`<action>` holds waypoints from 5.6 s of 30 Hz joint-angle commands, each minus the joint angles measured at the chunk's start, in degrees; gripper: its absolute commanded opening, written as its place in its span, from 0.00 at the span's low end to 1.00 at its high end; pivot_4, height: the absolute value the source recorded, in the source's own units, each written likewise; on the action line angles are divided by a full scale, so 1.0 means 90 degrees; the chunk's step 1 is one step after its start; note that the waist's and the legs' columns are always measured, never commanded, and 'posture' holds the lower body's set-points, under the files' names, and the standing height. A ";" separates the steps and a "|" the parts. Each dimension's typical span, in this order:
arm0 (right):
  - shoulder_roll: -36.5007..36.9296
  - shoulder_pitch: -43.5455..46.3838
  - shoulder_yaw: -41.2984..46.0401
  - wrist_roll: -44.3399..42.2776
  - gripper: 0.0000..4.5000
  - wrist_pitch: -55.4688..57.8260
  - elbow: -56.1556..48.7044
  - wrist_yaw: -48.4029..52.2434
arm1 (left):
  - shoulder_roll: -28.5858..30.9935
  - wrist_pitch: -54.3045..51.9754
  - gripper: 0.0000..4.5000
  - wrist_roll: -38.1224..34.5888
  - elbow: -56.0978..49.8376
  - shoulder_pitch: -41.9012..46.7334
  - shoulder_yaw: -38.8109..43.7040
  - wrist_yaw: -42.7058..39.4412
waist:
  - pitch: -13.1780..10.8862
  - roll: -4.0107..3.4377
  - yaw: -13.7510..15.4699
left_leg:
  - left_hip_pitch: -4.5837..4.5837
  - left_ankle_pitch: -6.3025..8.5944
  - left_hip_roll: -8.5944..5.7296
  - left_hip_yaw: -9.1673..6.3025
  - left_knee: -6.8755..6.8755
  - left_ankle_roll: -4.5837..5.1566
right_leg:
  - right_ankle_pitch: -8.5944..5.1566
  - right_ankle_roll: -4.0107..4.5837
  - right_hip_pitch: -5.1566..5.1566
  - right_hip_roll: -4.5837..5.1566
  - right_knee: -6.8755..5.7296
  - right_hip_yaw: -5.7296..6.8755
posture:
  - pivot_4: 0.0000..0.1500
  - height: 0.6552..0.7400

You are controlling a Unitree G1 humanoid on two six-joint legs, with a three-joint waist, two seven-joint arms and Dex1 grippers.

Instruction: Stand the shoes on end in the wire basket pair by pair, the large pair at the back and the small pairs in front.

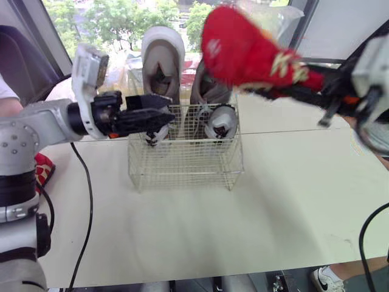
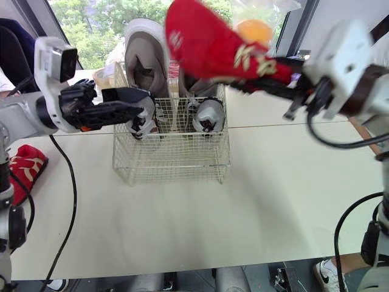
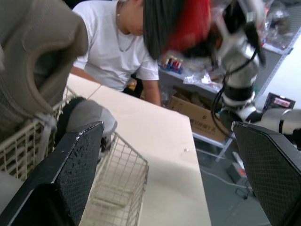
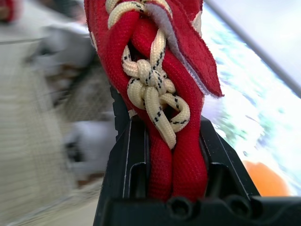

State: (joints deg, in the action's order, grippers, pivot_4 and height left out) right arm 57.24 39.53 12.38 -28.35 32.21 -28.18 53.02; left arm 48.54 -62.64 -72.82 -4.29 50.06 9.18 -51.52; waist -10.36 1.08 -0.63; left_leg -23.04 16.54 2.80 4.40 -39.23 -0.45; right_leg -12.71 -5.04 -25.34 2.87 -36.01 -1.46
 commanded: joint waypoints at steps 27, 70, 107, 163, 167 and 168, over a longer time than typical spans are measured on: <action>-0.0479 0.0860 0.0212 -0.2036 0.69 0.1655 0.0015 -0.0259 | -0.1188 -0.0767 0.05 -0.0211 -0.0168 -0.0083 0.0472 0.0992 | -0.0003 0.0006 0.0016 | -0.0004 -0.0002 0.0006 -0.0008 0.0001 -0.0002 | 0.0011 -0.0019 -0.0006 -0.0003 -0.0010 0.0003 | 1.00 1.00; -0.2954 0.0589 -0.0199 -0.7368 0.20 0.1913 0.0783 -0.4535 | -0.1465 0.0404 0.79 -0.1846 -0.1355 -0.1188 0.0527 0.3421 | 0.0002 0.0009 -0.0017 | -0.0006 -0.0002 0.0006 -0.0016 0.0005 -0.0002 | 0.0010 -0.0014 -0.0004 -0.0010 -0.0004 0.0001 | 1.00 1.00; -0.0430 0.1662 -0.2416 -0.0192 0.97 0.0303 0.1948 0.2660 | 0.1127 0.0296 1.00 -0.0153 -0.2434 -0.2169 0.1426 0.1827 | -0.0008 0.0007 -0.0018 | -0.0018 -0.0002 0.0007 -0.0007 0.0009 -0.0002 | -0.0001 0.0006 -0.0019 -0.0005 0.0008 0.0001 | 1.00 1.00; -0.0209 0.2487 -0.1571 -0.0810 1.00 0.0812 0.1882 0.3239 | 0.2690 0.3460 0.02 0.6683 0.5754 -0.3116 0.0303 -0.1085 | -0.0003 0.0014 -0.0038 | -0.0041 -0.0002 0.0007 0.0100 0.0027 -0.0013 | -0.0002 0.0027 -0.0124 0.0073 -0.0038 0.0053 | 1.00 1.00; -0.0255 0.2462 -0.1592 -0.0786 1.00 0.0797 0.1908 0.3230 | 0.2335 0.2288 0.02 0.5014 0.3064 -0.3892 0.2002 -0.1706 | -0.0004 0.0013 -0.0008 | -0.0042 -0.0001 0.0008 0.0102 0.0026 -0.0013 | -0.0003 0.0029 -0.0124 0.0081 -0.0037 0.0052 | 1.00 1.00; -0.0269 0.2452 -0.1598 -0.0785 1.00 0.0798 0.1915 0.3228 | 0.2066 0.1898 0.02 0.4504 0.2107 -0.3949 0.2496 -0.1537 | -0.0004 0.0019 0.0024 | -0.0046 -0.0001 0.0010 0.0100 0.0025 -0.0013 | -0.0003 0.0029 -0.0124 0.0087 -0.0036 0.0054 | 1.00 1.00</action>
State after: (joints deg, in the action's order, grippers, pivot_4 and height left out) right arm 54.73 60.84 -3.04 -35.23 40.20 -10.68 82.26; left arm 67.57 -40.79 -23.76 27.51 13.61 23.98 -64.76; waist -10.40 1.25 -0.41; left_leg -23.50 16.52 2.93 5.19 -39.06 -0.57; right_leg -12.74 -4.78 -26.43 3.71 -36.32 -0.91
